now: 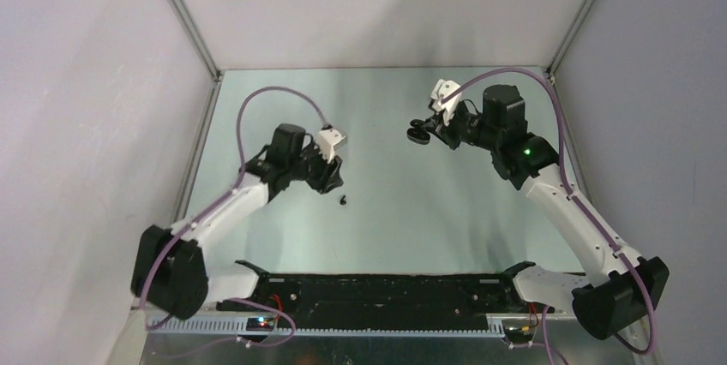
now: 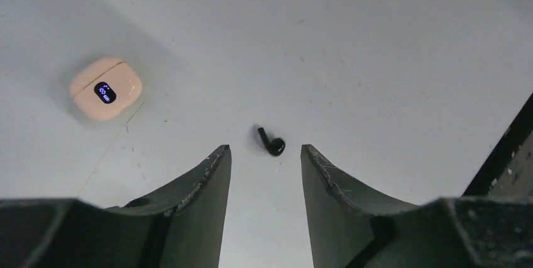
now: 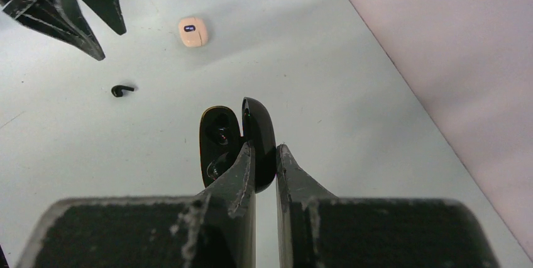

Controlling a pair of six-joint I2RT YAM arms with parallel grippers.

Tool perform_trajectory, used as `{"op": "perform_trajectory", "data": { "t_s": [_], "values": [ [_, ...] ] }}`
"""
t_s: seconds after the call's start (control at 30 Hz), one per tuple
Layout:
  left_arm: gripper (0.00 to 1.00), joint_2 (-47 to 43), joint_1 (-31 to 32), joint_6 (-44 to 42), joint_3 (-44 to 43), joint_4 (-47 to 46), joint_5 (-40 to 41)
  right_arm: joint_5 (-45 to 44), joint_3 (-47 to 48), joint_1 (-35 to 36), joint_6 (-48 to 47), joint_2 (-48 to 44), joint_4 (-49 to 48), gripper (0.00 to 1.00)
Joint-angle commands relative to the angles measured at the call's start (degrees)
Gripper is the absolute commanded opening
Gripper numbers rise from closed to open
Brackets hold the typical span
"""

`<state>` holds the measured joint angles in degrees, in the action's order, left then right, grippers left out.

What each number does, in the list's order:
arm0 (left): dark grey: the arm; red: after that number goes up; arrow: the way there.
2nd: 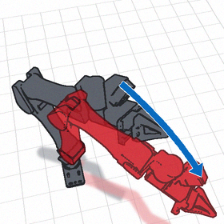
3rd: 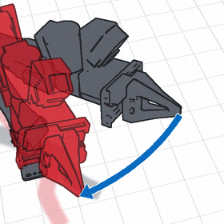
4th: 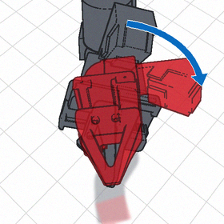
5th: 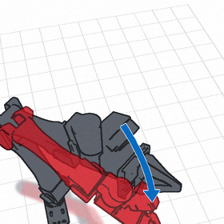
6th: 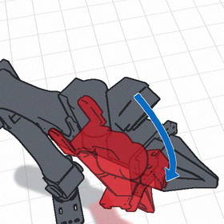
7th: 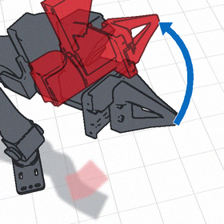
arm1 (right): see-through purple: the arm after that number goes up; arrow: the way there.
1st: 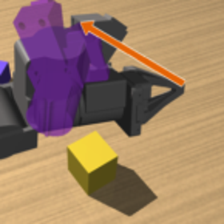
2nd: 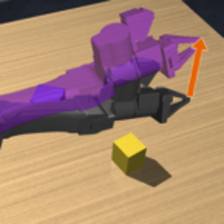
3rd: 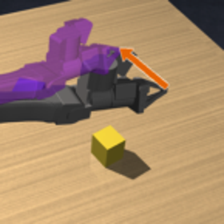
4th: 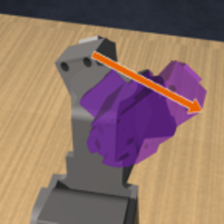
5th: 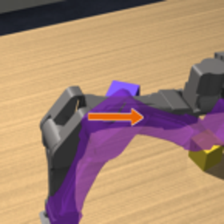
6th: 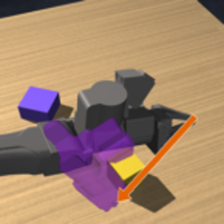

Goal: Insert the wireless bluetooth earbuds into the charging case
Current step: Adjust the earbud at the center of the board, then pick up the earbud from the center of the board.

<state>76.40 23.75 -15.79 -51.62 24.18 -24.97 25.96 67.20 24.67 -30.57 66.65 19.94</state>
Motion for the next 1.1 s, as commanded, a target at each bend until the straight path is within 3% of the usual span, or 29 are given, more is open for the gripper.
{"op": "perform_trajectory", "data": {
  "t_s": [0.0,0.1,0.4,1.07],
  "values": [
    [0.5,-2.26,-0.23,8.85,10.31,-26.01,1.29,-2.42,2.33,1.16,-1.55,-2.64,0.28,0.0],
    [0.47,3.26,-0.34,16.98,8.62,-22.06,3.27,-3.16,2.32,1.48,-1.7,-2.69,0.59,0.0],
    [0.49,16.22,-0.52,20.24,0.96,-13.74,6.02,-3.81,2.32,2.43,-2.19,-2.18,0.45,0.0],
    [0.53,15.26,3.5,23.1,4.42,-9.9,7.42,-1.34,2.92,1.86,-3.5,0.43,-1.59,0.0]
  ]
}}
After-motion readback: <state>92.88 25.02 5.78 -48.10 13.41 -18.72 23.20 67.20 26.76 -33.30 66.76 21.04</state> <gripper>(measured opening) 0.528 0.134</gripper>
